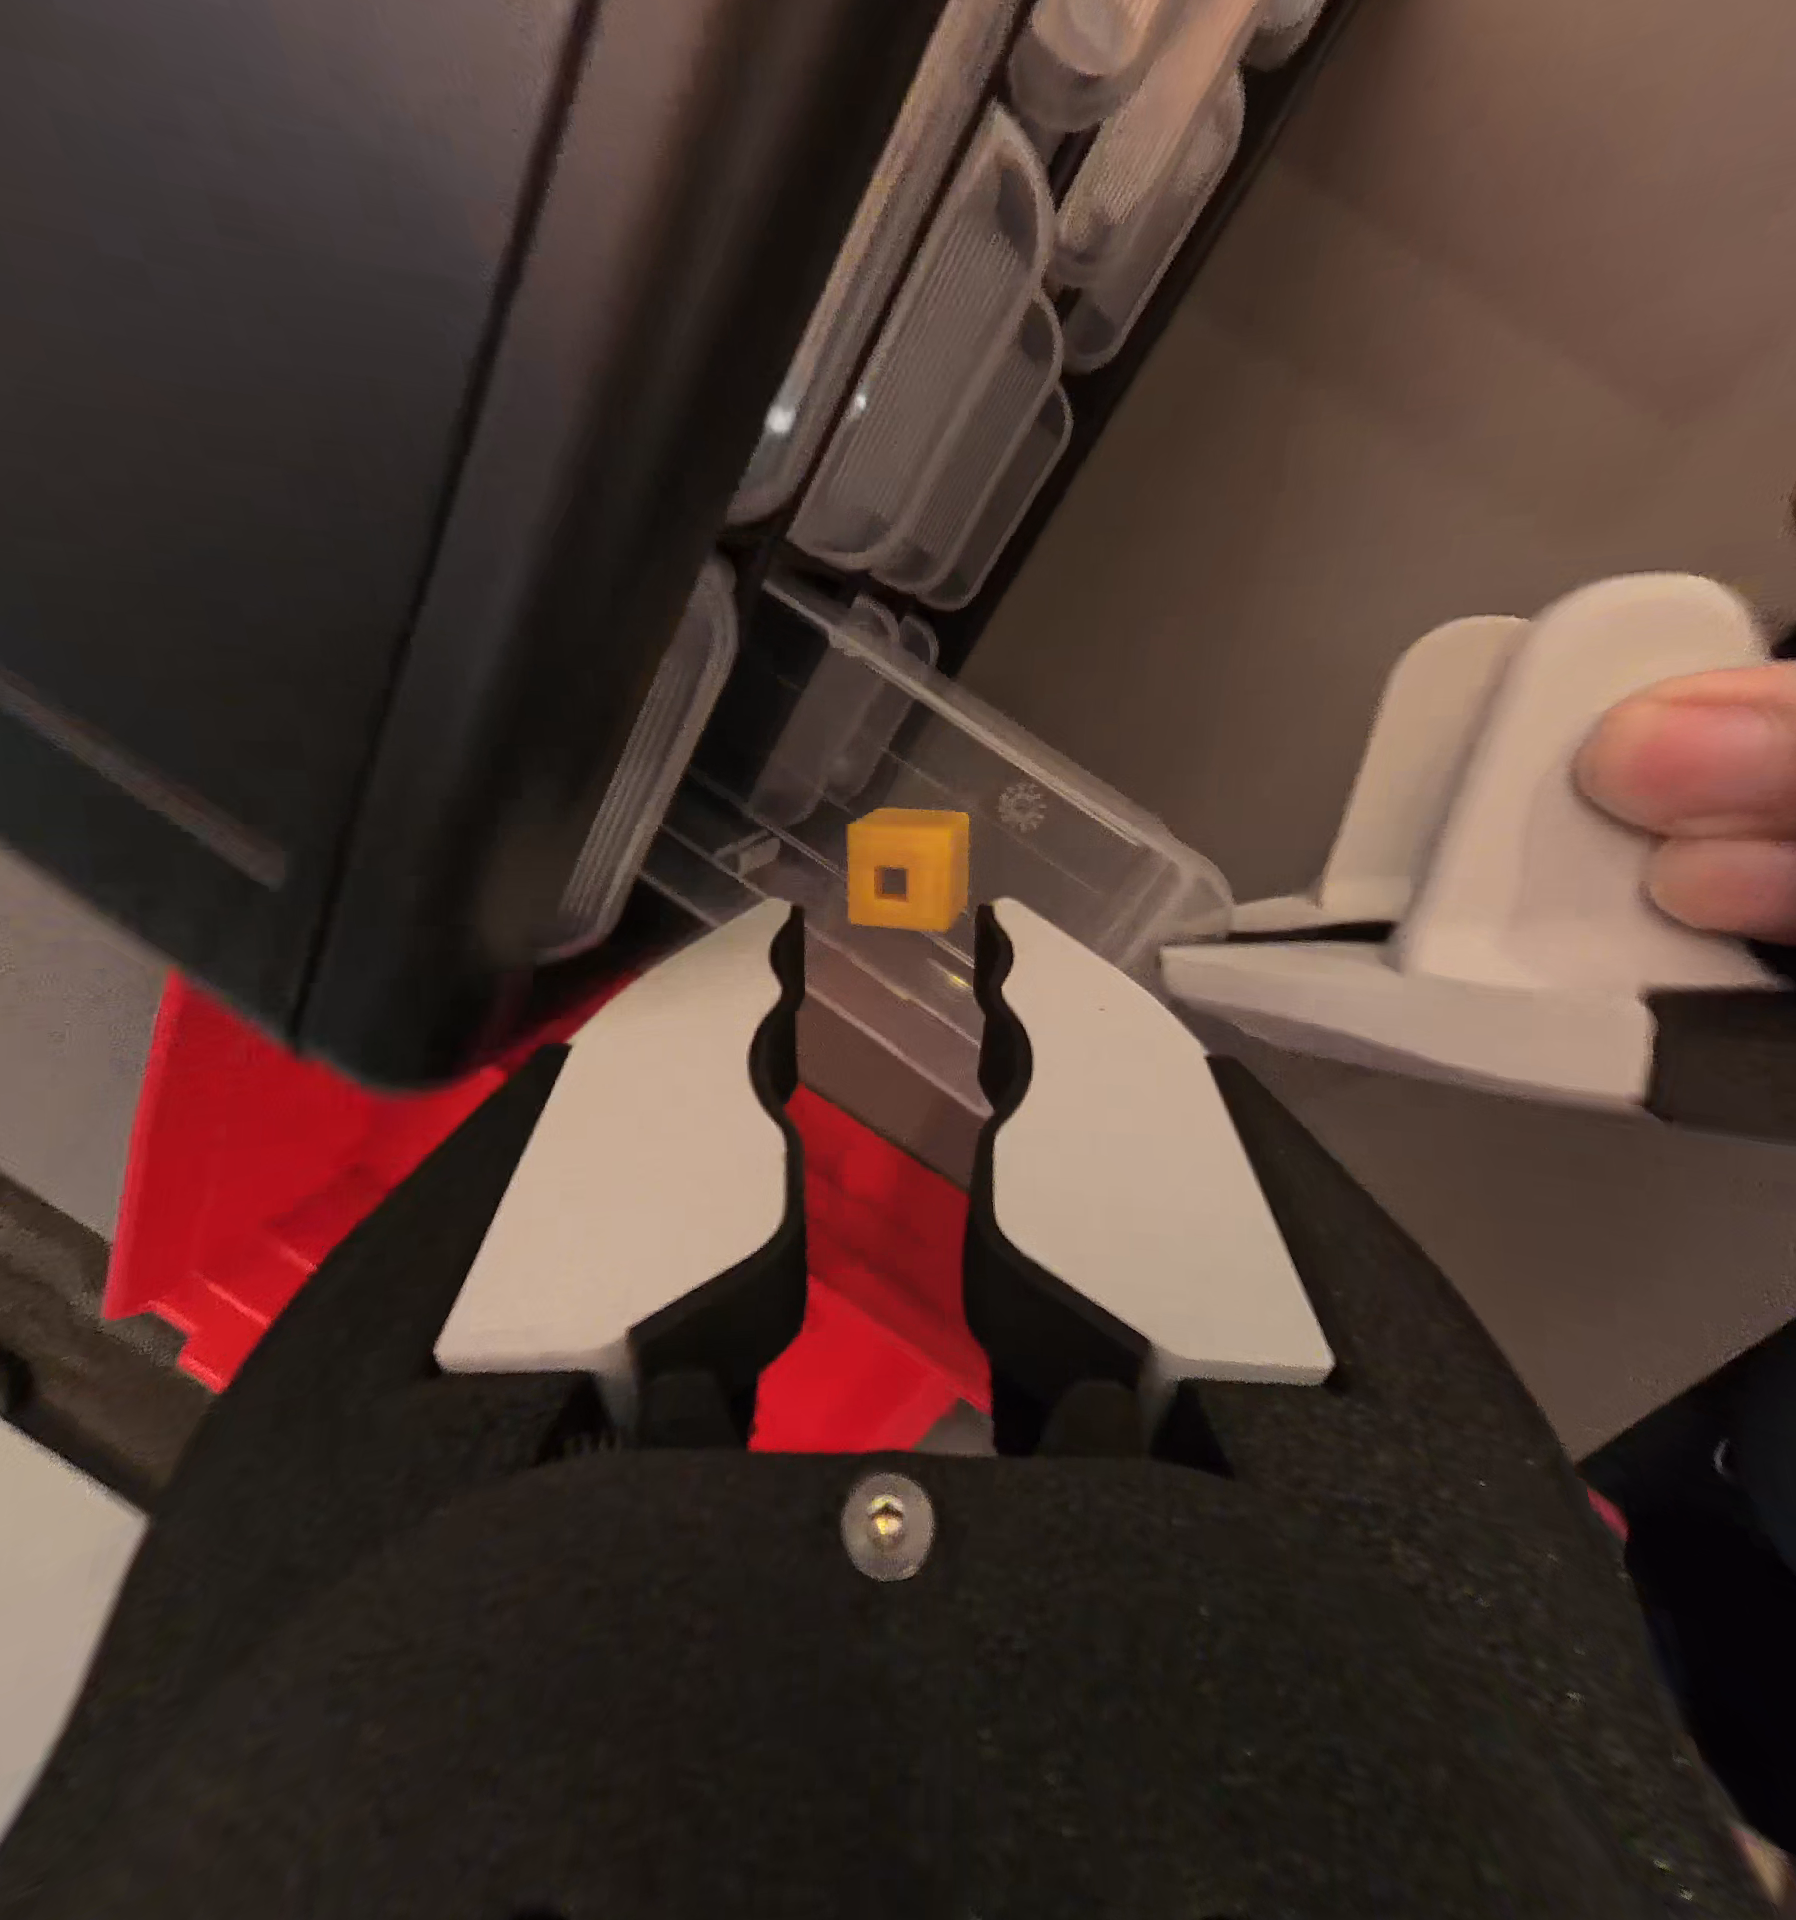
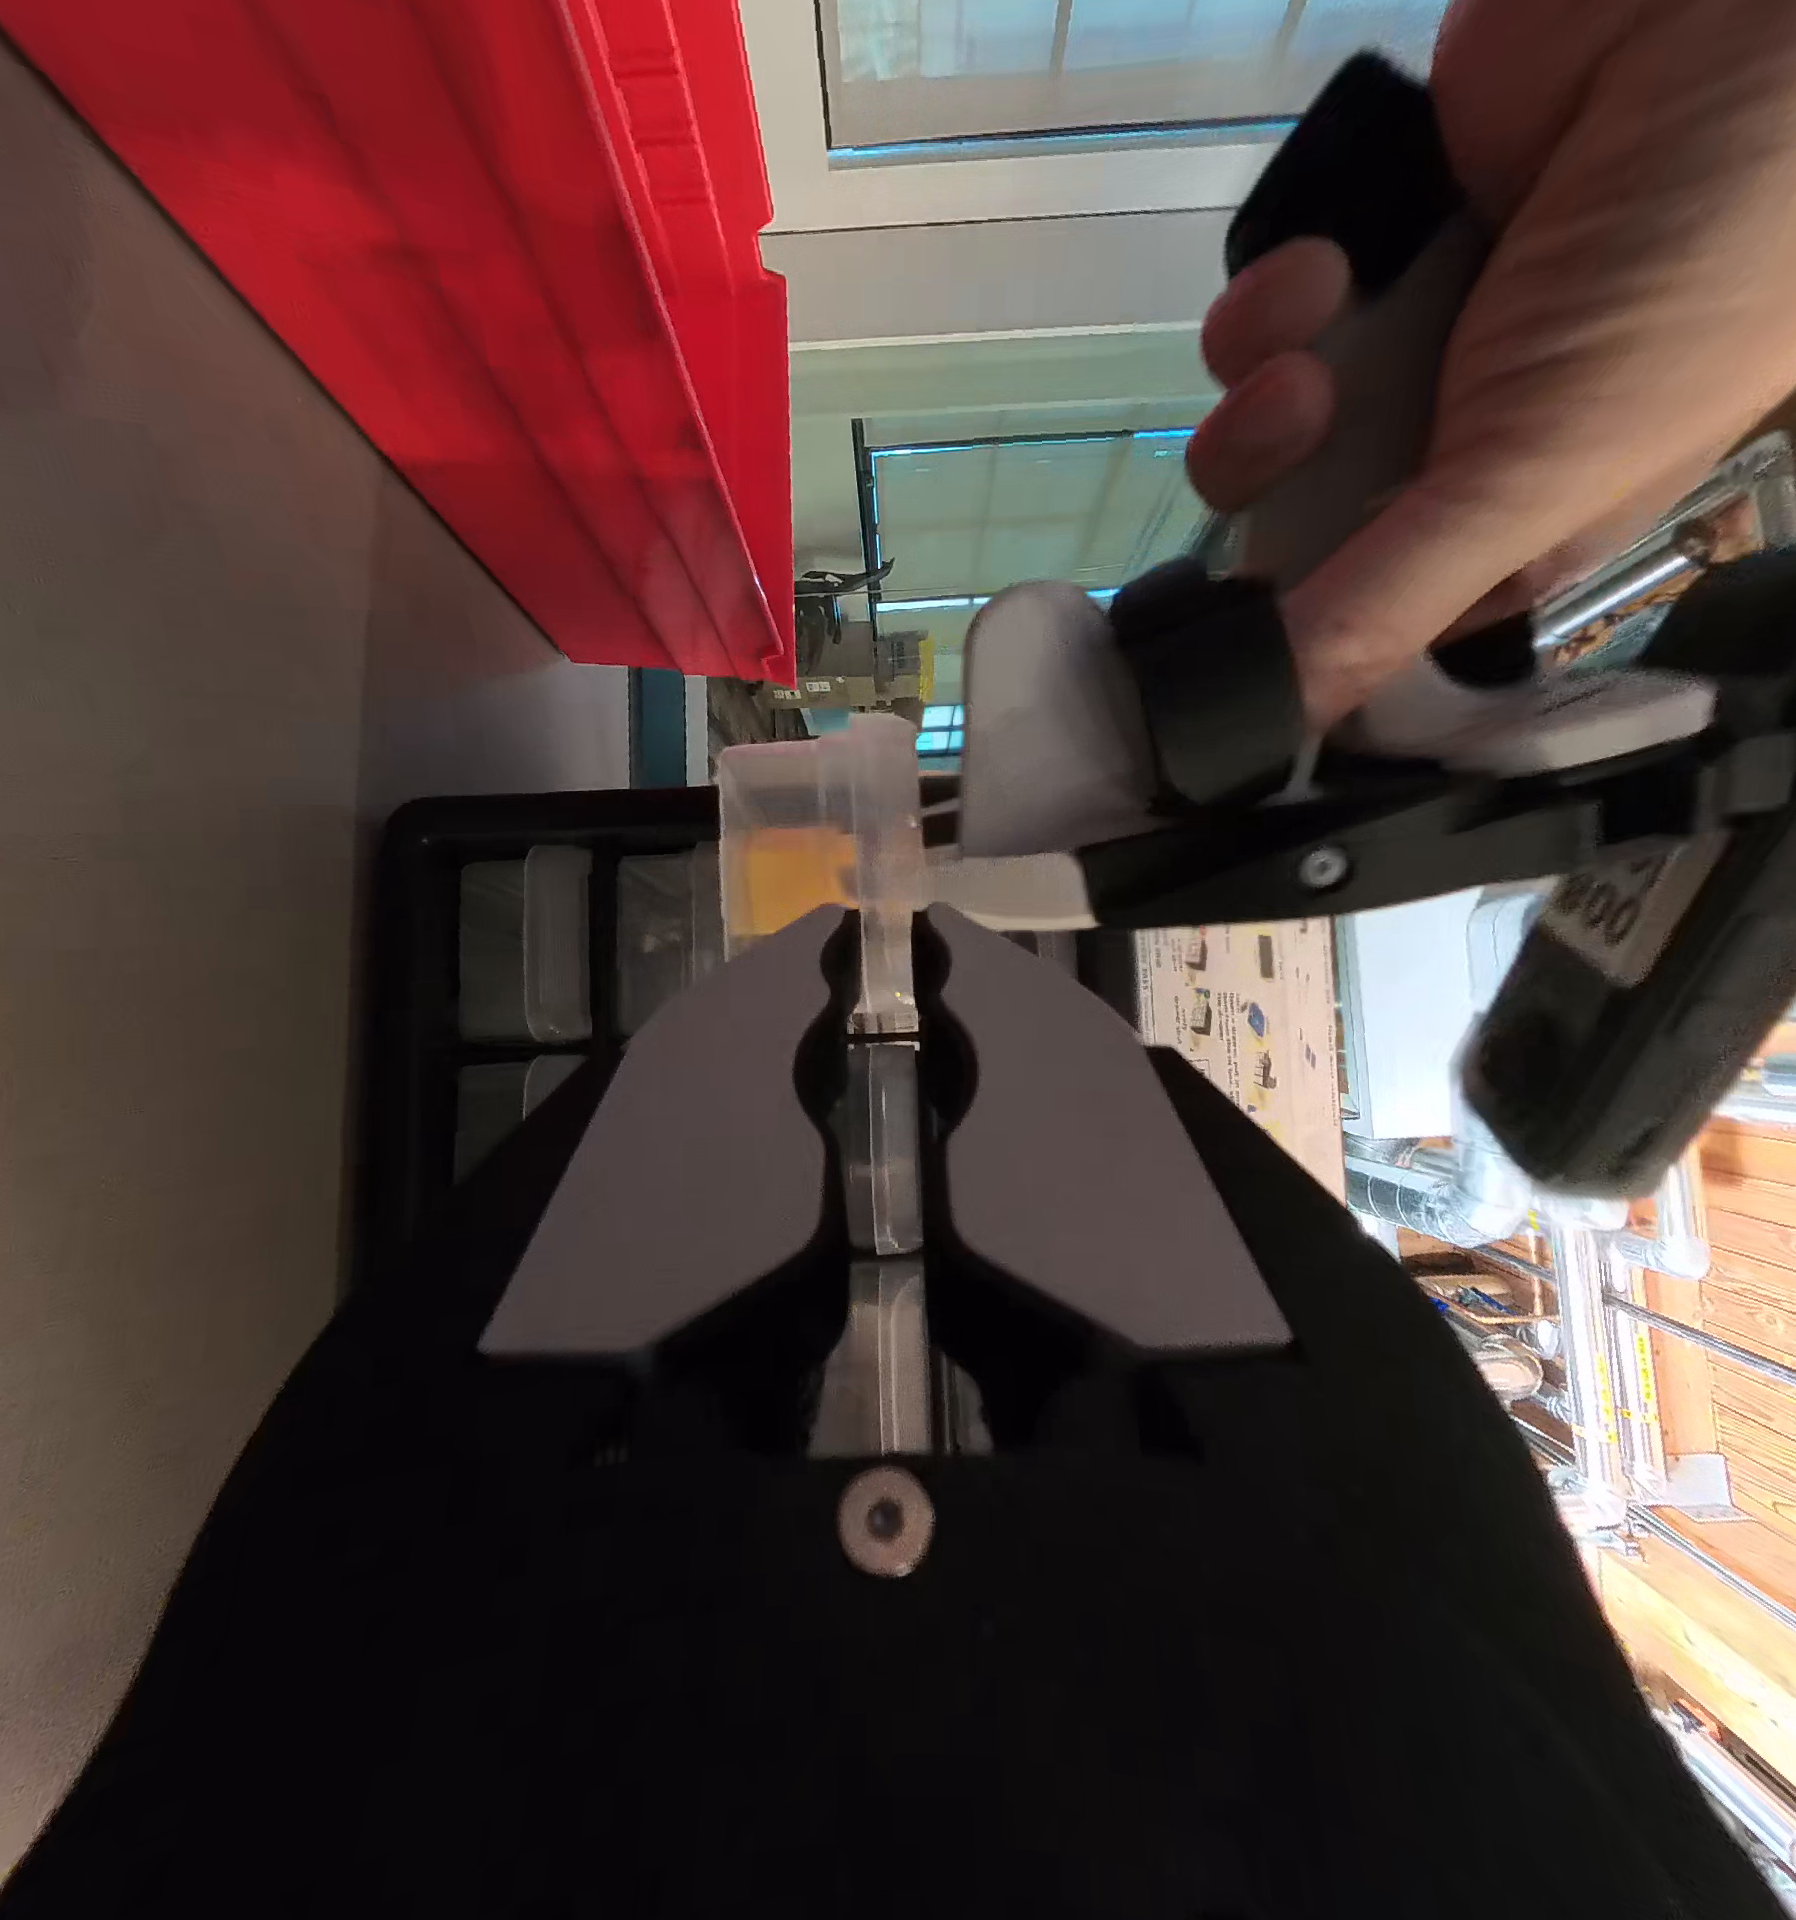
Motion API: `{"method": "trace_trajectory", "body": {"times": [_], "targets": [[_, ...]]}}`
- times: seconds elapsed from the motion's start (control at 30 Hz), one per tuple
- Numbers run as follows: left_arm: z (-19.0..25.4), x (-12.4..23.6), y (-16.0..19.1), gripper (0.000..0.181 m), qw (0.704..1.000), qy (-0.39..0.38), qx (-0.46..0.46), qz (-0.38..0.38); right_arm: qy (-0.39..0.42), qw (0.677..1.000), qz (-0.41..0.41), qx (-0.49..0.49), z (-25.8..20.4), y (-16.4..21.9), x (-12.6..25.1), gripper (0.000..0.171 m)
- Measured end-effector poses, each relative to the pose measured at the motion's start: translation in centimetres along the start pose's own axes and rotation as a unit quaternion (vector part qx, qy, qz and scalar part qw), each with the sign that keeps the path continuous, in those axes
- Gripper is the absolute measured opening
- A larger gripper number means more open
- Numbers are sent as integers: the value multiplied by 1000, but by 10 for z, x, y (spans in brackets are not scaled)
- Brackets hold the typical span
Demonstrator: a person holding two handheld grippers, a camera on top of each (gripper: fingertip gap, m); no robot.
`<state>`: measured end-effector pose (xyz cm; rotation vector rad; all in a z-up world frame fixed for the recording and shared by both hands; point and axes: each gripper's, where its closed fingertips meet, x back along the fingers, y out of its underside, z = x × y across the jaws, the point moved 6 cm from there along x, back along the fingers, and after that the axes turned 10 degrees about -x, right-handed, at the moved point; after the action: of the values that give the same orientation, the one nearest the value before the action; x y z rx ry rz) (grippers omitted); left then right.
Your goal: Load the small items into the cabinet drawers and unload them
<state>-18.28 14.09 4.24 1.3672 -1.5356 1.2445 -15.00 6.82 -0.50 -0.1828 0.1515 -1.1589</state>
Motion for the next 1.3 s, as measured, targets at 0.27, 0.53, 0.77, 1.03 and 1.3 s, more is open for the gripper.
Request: {"method": "trace_trajectory", "body": {"times": [0.27, 0.53, 0.77, 1.03, 1.3], "targets": [[10, 60, 45, 27, 982, -94, 79, 141, 11, 999, -43, -14, 0, 27, -27, 11], [6, 56, 49, 24, 980, -82, 90, 159, -1, 997, -75, -22, -2, 44, -53, 29], [-7, 51, 69, 24, 978, -93, 126, 138, -13, 999, -24, -34, -14, 49, -24, 33], [-39, 45, 116, 29, 964, -123, 218, 90, -2, 995, -101, 18, -29, 81, -31, 21], [-50, 33, 134, 29, 963, -102, 240, 71, -7, 996, -85, 21, -31, 73, -15, 11]]}}
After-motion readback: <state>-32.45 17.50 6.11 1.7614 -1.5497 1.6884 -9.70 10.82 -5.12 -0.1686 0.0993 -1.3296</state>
